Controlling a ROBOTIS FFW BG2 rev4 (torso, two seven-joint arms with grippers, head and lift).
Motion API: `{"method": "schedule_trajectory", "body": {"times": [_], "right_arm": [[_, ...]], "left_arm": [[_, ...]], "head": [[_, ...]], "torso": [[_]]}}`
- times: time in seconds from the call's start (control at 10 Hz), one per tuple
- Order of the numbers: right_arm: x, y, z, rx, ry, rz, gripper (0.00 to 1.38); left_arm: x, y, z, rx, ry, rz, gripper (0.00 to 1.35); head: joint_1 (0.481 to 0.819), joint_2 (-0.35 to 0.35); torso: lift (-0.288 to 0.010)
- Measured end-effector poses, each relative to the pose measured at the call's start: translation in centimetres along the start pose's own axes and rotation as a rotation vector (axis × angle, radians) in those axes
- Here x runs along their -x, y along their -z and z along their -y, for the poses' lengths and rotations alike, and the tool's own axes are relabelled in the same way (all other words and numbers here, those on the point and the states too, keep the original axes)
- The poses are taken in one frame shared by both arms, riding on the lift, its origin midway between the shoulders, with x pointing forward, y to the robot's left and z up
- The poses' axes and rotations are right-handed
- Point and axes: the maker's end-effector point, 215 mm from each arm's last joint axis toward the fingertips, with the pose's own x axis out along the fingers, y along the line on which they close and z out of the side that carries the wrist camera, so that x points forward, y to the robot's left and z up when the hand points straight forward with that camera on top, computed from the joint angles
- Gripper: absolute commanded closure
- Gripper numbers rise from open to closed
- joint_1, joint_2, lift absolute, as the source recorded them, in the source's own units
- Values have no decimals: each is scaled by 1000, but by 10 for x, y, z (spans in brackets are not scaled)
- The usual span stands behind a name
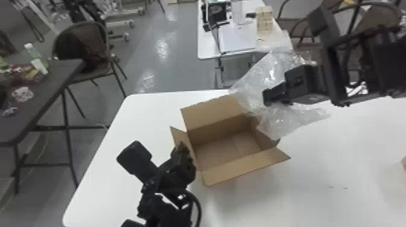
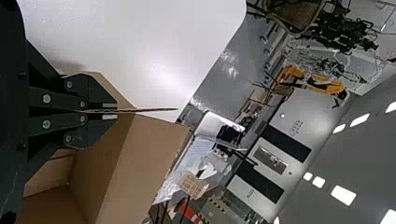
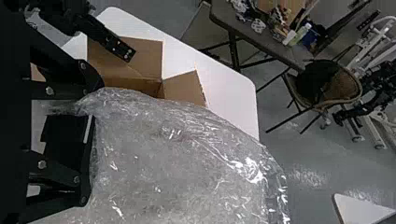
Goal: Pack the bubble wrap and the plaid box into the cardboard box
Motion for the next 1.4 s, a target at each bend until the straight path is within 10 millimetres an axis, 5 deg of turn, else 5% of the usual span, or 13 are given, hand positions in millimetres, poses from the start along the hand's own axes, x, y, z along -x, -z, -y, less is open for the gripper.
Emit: {"method": "schedule_trajectory", "body": {"times": [0.3, 0.4, 1.0, 1.1, 1.2, 1.3, 1.4], "right_arm": [[-18, -2, -70, 50, -223, -37, 1220], [-30, -4, -75, 51, -259, -35, 1220], [-78, 44, -7, -195, -225, -150, 1219], [-79, 50, -2, -210, -220, -170, 1075], [-79, 57, 4, -224, -213, -192, 475], [-79, 62, 7, -237, -219, -201, 32], [-77, 61, 9, -241, -234, -184, 61]], "left_arm": [[-2, 2, 3, -8, 4, -7, 1220], [-2, 1, 2, -9, 4, -4, 1220], [2, 1, -4, 2, -10, 5, 1220], [2, 1, -3, 2, -10, 3, 1220], [2, 2, -3, 3, -10, 0, 1220], [2, 3, -3, 4, -12, -2, 1220], [2, 3, -5, 4, -15, -2, 1220]], "head": [[695, 301], [695, 320], [695, 308], [695, 306], [695, 301], [695, 298], [695, 296]], "torso": [[-98], [-98], [-98], [-98], [-98], [-98], [-98]]}}
